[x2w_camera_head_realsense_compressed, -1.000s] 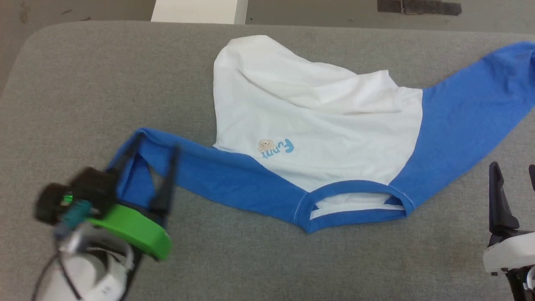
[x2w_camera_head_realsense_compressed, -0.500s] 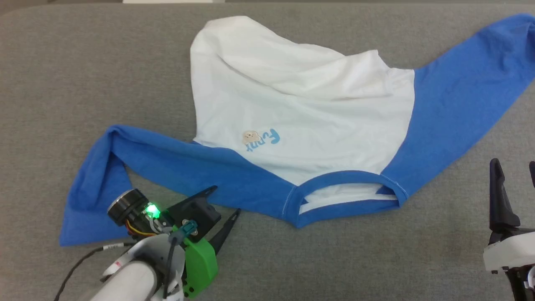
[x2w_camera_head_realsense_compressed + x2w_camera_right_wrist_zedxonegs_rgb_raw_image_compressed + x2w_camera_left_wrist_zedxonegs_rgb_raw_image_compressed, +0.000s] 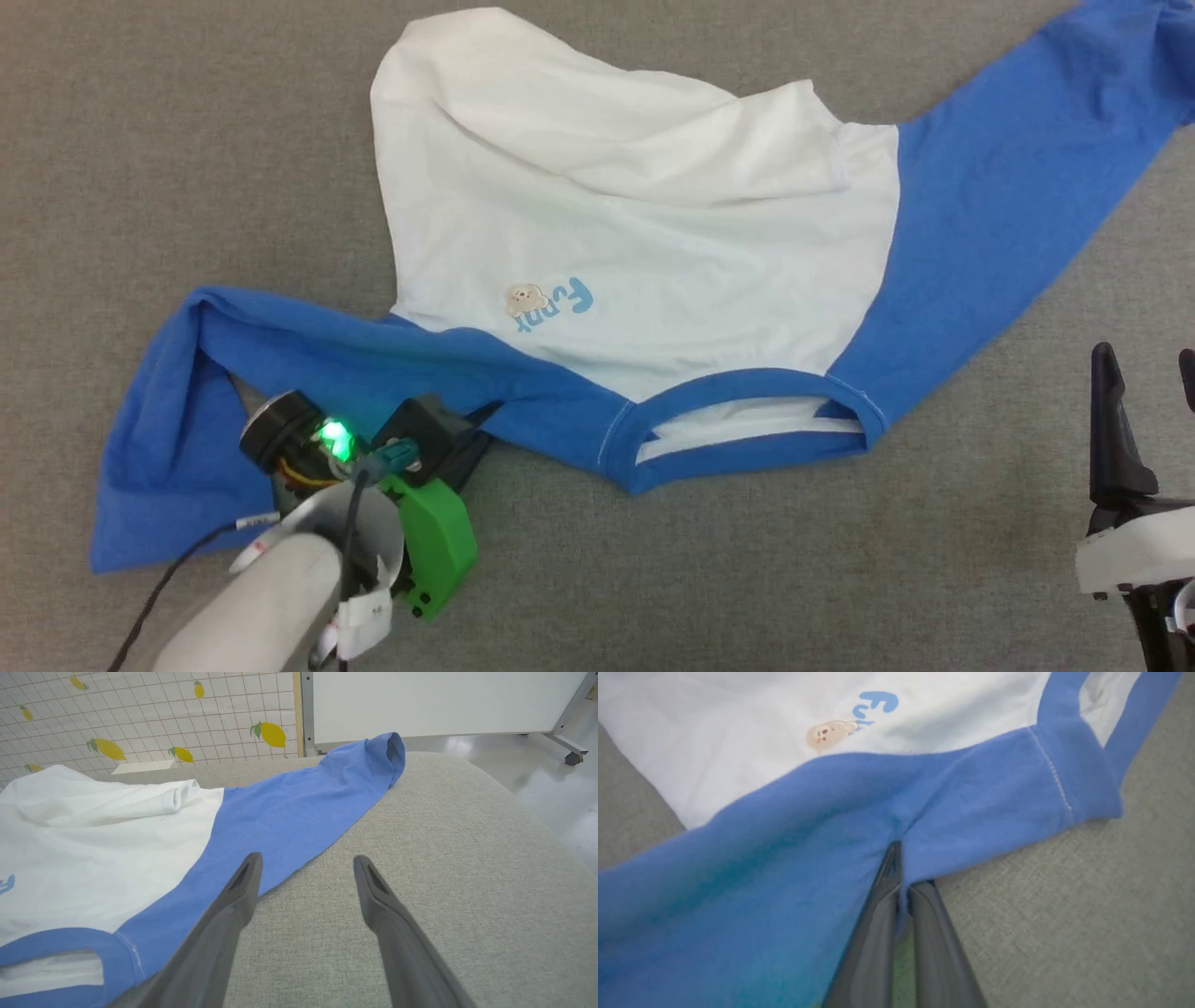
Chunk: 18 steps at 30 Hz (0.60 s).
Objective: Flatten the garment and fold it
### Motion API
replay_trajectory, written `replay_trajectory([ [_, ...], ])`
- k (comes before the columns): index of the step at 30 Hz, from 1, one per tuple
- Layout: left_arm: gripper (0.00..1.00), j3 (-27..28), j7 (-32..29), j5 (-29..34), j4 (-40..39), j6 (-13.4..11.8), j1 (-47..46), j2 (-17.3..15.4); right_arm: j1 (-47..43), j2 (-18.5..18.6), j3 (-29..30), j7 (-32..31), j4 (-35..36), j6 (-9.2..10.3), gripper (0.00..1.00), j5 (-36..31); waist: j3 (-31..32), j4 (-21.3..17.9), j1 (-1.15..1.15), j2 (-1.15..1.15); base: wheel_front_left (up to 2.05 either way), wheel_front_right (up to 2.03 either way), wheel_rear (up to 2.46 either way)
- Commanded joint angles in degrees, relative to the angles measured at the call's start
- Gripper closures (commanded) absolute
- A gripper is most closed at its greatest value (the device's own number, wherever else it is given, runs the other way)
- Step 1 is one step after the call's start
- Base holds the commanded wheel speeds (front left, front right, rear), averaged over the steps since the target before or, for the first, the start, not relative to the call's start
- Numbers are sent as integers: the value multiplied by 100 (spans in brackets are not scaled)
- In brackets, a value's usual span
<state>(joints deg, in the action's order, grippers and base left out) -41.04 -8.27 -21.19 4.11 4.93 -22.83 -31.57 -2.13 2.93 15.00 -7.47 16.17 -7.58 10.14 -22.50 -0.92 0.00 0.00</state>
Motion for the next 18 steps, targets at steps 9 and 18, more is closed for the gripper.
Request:
replay_trajectory([
  [9,100,759,516,-626,-737,-953,1301,-326,-119,-5,-370,-412,107,9,0,-451,558,432,0,0,0,0,0],
  [18,100,801,596,-761,-1159,-1113,1585,-310,-129,1432,-1406,-1624,201,9,0,-671,481,721,0,0,0,0,0],
])
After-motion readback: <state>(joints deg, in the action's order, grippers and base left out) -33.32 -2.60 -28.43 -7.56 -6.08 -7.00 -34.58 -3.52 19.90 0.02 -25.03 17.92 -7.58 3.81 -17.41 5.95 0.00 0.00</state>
